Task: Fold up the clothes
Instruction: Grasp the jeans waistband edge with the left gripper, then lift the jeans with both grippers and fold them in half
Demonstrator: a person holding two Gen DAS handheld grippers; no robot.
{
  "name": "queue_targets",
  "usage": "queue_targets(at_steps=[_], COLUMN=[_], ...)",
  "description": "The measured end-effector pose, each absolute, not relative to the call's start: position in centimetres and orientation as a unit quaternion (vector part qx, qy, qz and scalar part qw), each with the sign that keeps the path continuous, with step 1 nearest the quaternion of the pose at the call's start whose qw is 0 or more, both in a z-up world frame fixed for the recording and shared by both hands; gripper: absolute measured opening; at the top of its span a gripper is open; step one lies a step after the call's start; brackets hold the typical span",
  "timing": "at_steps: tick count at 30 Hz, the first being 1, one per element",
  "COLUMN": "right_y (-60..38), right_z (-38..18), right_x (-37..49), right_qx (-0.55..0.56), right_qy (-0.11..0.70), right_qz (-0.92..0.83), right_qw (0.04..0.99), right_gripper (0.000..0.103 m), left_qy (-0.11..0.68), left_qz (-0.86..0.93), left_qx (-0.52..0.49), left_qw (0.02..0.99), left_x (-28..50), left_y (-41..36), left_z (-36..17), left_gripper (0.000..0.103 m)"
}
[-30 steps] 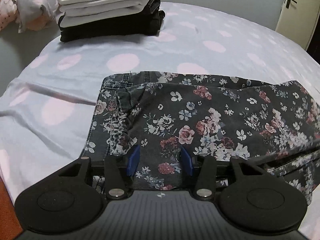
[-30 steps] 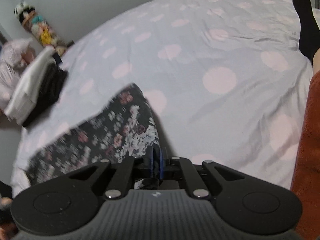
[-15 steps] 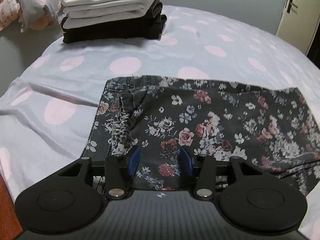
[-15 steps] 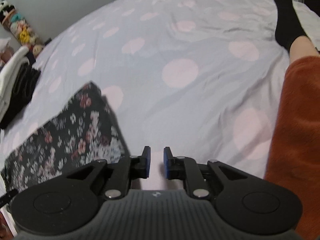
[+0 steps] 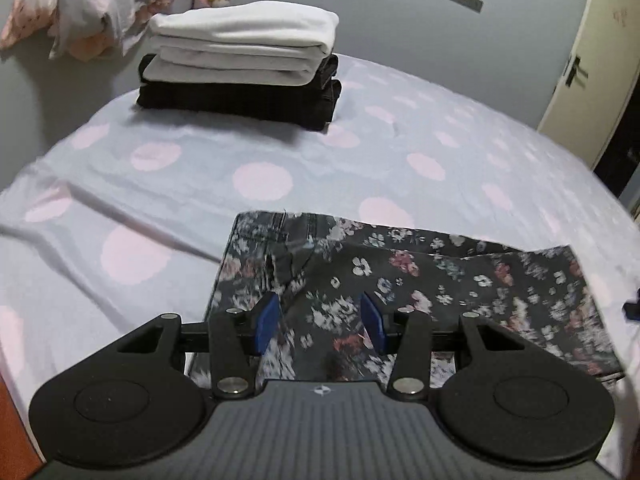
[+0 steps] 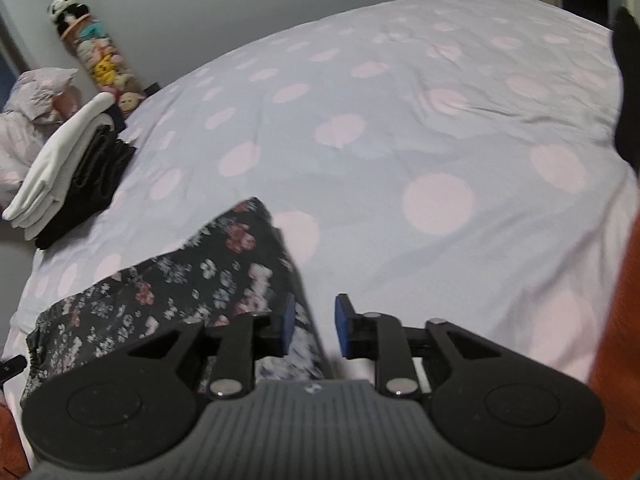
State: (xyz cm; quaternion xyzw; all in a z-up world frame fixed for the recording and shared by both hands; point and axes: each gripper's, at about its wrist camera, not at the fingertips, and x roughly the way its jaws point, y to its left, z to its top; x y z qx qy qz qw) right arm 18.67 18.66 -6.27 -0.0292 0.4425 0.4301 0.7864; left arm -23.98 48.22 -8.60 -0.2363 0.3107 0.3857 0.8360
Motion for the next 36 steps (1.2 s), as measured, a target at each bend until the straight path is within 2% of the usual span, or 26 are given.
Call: queue_targets(at_steps=[10, 21, 31, 36], right_y=[24.2, 30.5, 29.9, 26.0], right_z=[-7.0, -11.0, -11.0, -10.9], right_x=[20.7, 24.0, 24.2, 24.0], right_qx=[-0.038, -0.053, -0.055, -0.034], right_qy=[0.441, 0.493, 0.506, 0.536], right_qz=[0.469, 0.445, 0.447, 0.466], right_qw=[0.764, 0.745, 0.736, 0.704], right_gripper=[0.036, 0.035, 0.035, 0.042], left_qy=[0.367, 0.366, 0.351, 0.315], left_qz=[0.426, 0.416, 0.423, 0.437], left_qx=[-0.238, -0.273, -0.277, -0.297], left_qw=[0.792, 0.786, 0.788, 0.789], left_x=[-22.1, -22.9, -23.2, -26.2], left_y=[52.3, 53.5, 53.0, 51.1], left_z=[-12.0, -13.1, -12.1, -10.3], left_gripper=[0.053, 0.054, 0.054, 0.054])
